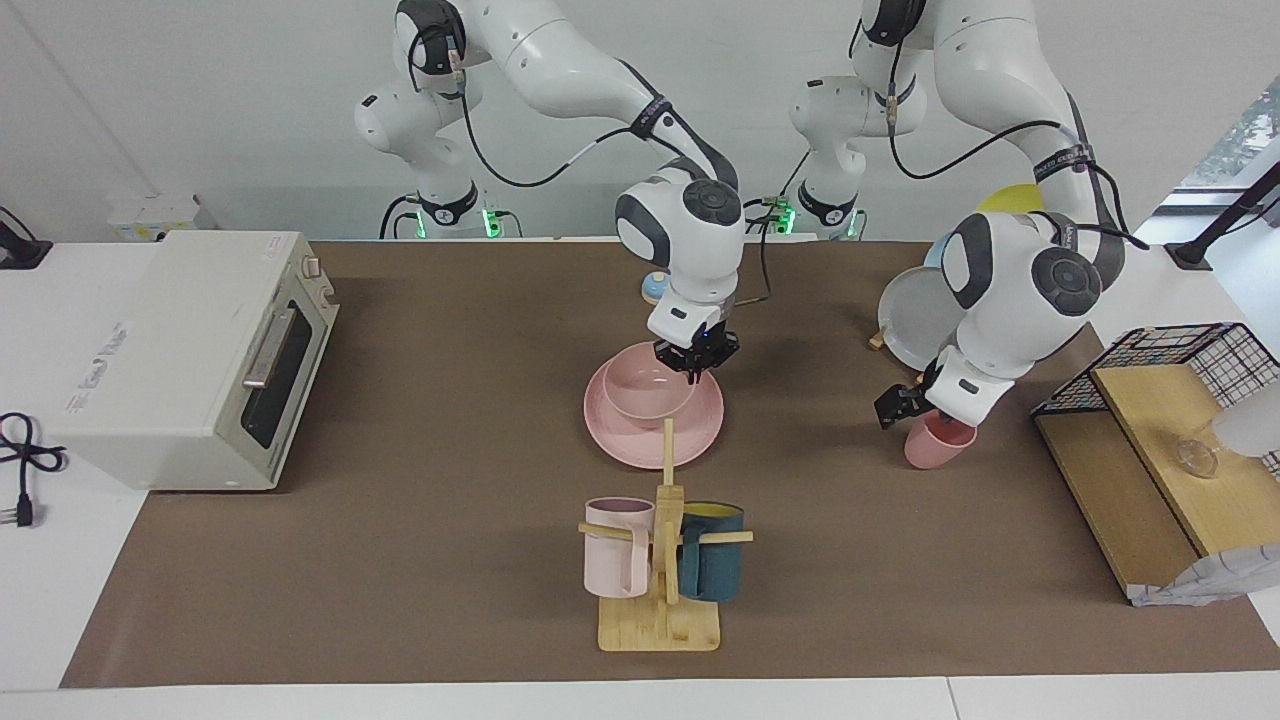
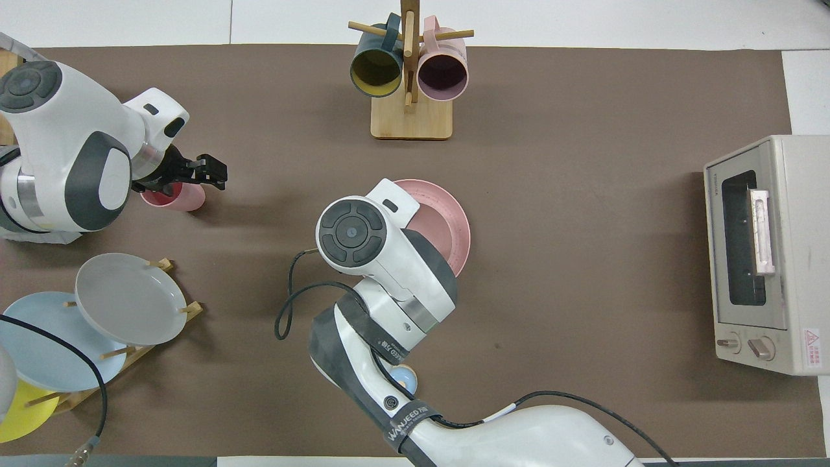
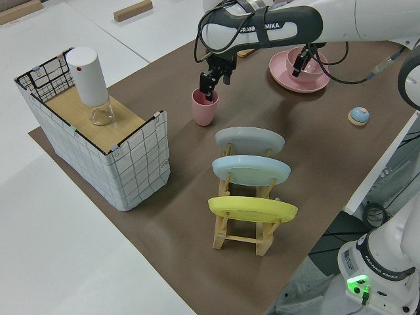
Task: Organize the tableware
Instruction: 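Carry the pink bowl with the right gripper over the pink plate, then set the bowl down with the right gripper while the left gripper grasps the cup, then lift the small pink cup with the left gripper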
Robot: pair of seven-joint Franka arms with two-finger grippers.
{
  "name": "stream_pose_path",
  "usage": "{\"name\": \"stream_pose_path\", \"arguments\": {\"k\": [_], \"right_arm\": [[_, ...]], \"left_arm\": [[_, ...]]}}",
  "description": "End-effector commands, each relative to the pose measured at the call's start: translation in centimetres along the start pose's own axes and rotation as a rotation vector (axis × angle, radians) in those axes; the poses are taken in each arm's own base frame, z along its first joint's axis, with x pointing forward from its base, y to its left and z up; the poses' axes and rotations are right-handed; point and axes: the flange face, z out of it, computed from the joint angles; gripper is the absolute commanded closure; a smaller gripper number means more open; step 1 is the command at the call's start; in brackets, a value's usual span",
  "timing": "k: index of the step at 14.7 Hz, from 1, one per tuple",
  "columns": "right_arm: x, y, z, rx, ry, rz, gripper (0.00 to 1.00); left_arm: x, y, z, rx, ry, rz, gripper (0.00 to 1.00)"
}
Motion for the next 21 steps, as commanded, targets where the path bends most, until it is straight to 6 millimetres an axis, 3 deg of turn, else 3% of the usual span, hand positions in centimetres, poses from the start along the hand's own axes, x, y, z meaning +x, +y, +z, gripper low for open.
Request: {"name": "stream_pose_path", "arguments": {"k": [1,3,5,7,8,10,12,14,15,17,20,21], "right_arm": [[4.1,4.8,-5.8,-0.001,-0.003,0.062,0.0],[5.2,11.1,-10.7,-0.006,-0.023,0.035,0.0],[5.7,20.1,-15.2,-0.011,-0.065,0.085,0.0],[4.7,28.1,-19.4,-0.021,-0.135,0.078,0.0],[3.8,33.1,-21.6,-0.021,-0.167,0.088,0.0],[2.1,41.6,-24.7,-0.008,-0.191,0.189,0.0],[0.1,45.0,-26.8,0.01,-0.193,0.184,0.0],[-2.0,47.7,-27.3,0.03,-0.207,0.16,0.0],[-2.6,49.6,-27.0,0.037,-0.217,0.171,0.0],[-2.3,50.1,-26.7,0.014,-0.214,0.181,0.0],[-2.4,51.7,-25.4,-0.04,-0.208,0.207,0.0],[-2.4,51.3,-25.3,-0.038,-0.208,0.199,0.0]], "left_arm": [[-0.4,-0.4,1.3,-0.004,0.047,0.002,0.2],[-0.8,-0.7,2.2,0.032,0.065,0.076,0.96],[-0.6,-1.3,2.0,0.052,0.065,0.166,1.0],[0.0,-1.7,0.8,0.053,0.078,0.17,1.0],[0.3,-1.9,0.1,0.053,0.074,0.166,1.0],[0.8,-1.5,-2.9,0.054,0.06,0.167,1.0],[0.9,-0.3,-6.9,0.044,0.027,0.159,1.0],[0.2,1.0,-12.1,-0.014,-0.006,0.083,1.0],[-0.7,3.5,-13.9,-0.033,-0.035,0.041,1.0],[-2.5,8.7,-17.4,-0.054,-0.037,-0.064,1.0],[-6.0,19.0,-18.5,-0.09,-0.015,-0.144,1.0],[-7.0,22.1,-18.6,-0.121,0.007,-0.15,1.0]]}}
